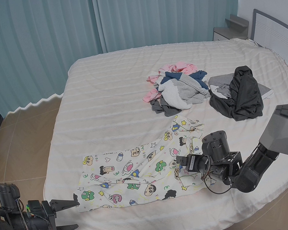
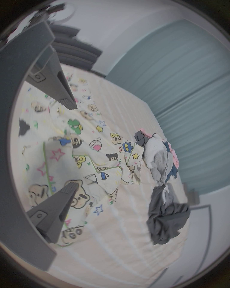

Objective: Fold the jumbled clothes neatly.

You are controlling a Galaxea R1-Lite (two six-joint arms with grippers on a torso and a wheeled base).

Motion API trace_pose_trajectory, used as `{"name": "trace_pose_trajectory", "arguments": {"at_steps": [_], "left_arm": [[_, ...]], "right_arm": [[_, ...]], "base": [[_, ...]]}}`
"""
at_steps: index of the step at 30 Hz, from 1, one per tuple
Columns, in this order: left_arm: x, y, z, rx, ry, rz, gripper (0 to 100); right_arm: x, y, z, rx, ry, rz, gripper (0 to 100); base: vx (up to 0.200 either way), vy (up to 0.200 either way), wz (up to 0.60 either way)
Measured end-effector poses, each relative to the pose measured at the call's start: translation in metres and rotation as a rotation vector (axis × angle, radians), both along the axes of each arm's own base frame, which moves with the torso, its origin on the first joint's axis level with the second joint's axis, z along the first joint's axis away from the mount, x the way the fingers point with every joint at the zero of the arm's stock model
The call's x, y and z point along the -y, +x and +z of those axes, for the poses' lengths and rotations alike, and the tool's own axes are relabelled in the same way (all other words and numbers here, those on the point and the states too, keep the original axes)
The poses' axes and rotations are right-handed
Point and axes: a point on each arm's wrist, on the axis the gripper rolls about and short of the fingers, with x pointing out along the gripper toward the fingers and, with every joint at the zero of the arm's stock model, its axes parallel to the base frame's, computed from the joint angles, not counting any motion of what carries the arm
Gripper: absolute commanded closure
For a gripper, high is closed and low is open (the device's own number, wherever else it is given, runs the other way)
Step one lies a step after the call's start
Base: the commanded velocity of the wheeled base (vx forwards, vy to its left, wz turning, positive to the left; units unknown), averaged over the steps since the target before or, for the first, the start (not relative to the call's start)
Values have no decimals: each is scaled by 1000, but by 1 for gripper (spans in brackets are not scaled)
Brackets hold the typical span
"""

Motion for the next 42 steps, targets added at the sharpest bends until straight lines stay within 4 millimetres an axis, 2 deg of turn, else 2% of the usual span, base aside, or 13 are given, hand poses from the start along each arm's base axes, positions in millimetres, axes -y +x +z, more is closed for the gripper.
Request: {"name": "trace_pose_trajectory", "arguments": {"at_steps": [4,6,13,16,21,29,42], "left_arm": [[0,0,0,0,0,1,0],[0,0,0,-1,0,1,0],[0,0,0,0,0,1,0],[0,0,0,-1,0,1,0],[0,0,0,0,0,1,0],[0,0,0,0,0,1,0],[0,0,0,0,0,1,0]], "right_arm": [[6,-16,17,-44,173,-35,0],[8,-23,19,-73,214,-42,0],[28,-56,10,-249,307,-82,0],[37,-63,5,-296,315,-91,0],[49,-64,3,-347,362,-119,0],[63,-54,-7,-392,411,-205,0],[64,-38,-14,-382,425,-239,0]], "base": [[0,0,0],[0,0,0],[0,0,0],[0,0,0],[0,0,0],[0,0,0],[0,0,0]]}}
